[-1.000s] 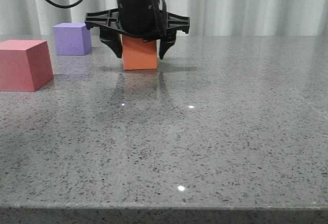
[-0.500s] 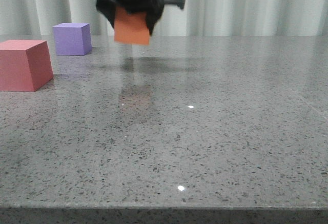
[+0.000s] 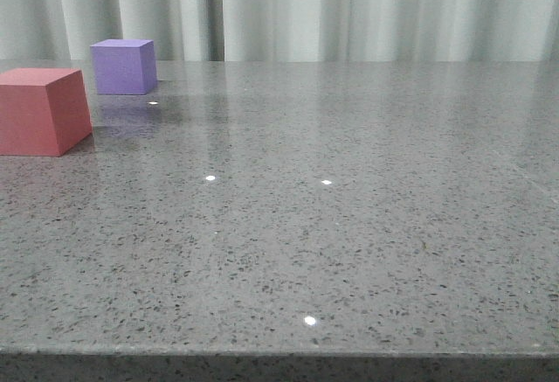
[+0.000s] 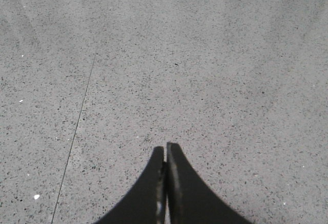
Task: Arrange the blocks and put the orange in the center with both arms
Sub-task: 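Lift the orange cube and carry it toward the purple cube, then set the orange cube down between the purple and pink cubes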
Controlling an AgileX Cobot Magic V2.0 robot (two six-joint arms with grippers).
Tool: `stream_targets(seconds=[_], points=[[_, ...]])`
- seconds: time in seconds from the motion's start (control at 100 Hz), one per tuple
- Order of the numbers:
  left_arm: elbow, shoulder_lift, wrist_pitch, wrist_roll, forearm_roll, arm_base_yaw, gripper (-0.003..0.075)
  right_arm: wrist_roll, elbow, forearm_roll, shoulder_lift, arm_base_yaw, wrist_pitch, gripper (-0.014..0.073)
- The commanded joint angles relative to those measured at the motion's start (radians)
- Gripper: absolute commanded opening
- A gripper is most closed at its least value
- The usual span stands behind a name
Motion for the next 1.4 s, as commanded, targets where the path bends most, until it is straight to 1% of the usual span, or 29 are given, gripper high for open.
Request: stream_targets(seconds=[0.0, 0.15, 0.3, 0.46, 0.98, 1.39], points=[[0.034, -0.073, -0.093, 0.083, -0.051, 0.061, -0.0020, -0.009, -0.026, -0.016, 0.004, -0.007, -0.073, -0.0110], [0.106, -0.079, -0.148, 0.161, -0.168, 0.158, -0.0020, -0.009, -0.026, -0.016, 0.004, -0.007, -0.073, -0.0110], [0.136, -0.057, -0.206, 0.220, -0.241, 0.197, -0.0020, -0.009, -0.026, -0.016, 0.004, -0.007, -0.073, -0.0110], [0.136, -0.010, -0.237, 0.230, -0.246, 0.197, -0.0020, -0.009, -0.026, -0.016, 0.004, -0.007, -0.073, -0.0110], [0.138, 0.136, -0.264, 0.230, -0.250, 0.204, -0.0020, -0.009, -0.026, -0.016, 0.004, -0.007, -0.073, -0.0110], [0.138, 0.173, -0.284, 0.230, -0.267, 0.204, -0.0020, -0.009, -0.026, -0.016, 0.004, -0.007, -0.073, -0.0110]])
